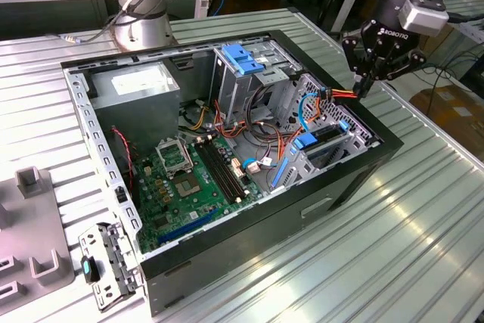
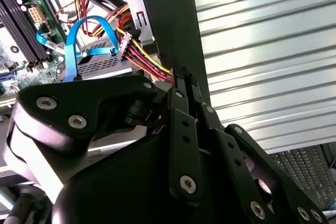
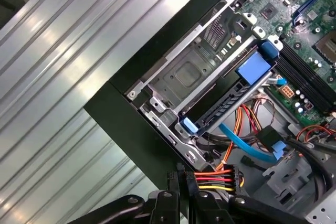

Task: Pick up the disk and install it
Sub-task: 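Insert the first disk wire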

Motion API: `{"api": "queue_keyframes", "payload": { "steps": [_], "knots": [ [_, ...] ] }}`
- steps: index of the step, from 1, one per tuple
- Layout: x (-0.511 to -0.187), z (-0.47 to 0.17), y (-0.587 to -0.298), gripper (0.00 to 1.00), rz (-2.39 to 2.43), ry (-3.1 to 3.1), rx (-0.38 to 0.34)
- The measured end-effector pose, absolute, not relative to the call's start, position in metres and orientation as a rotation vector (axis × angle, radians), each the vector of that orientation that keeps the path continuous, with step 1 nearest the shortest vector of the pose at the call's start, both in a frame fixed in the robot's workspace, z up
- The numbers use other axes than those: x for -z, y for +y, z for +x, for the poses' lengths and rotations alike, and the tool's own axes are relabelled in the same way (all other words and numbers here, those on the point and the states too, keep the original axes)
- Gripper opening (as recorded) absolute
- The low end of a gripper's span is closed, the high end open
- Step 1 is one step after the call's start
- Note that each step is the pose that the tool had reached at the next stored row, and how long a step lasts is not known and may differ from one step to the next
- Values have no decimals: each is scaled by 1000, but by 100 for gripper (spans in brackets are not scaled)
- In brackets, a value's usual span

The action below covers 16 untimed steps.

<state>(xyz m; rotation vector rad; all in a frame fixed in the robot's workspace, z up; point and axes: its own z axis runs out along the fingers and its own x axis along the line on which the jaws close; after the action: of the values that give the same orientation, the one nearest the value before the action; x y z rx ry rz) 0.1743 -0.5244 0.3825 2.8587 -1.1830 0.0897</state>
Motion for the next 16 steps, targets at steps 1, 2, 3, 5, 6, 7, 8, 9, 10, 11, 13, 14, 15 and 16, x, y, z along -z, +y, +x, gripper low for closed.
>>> {"api": "queue_keyframes", "payload": {
  "steps": [1,2,3,5,6,7,8,9,10,11,13,14,15,16],
  "knots": [
    [-383,174,-524,16,2857,-1186,-90],
    [-383,172,-524,16,2857,-1187,-90],
    [-383,171,-524,16,2857,-1188,-90],
    [-383,168,-524,16,2857,-1188,-92],
    [-383,166,-524,16,2857,-1188,-93],
    [-383,164,-524,16,2857,-1190,-95],
    [-383,163,-524,16,2857,-1190,-97],
    [-383,162,-524,16,2857,-1191,-98],
    [-382,160,-524,16,2856,-1194,-98],
    [-382,160,-524,16,2854,-1199,-98],
    [-382,160,-524,16,2835,-1241,-97],
    [-382,160,-524,16,2829,-1254,-97],
    [-382,160,-524,16,2817,-1278,-96],
    [-382,160,-524,16,2811,-1292,-96]
  ]
}}
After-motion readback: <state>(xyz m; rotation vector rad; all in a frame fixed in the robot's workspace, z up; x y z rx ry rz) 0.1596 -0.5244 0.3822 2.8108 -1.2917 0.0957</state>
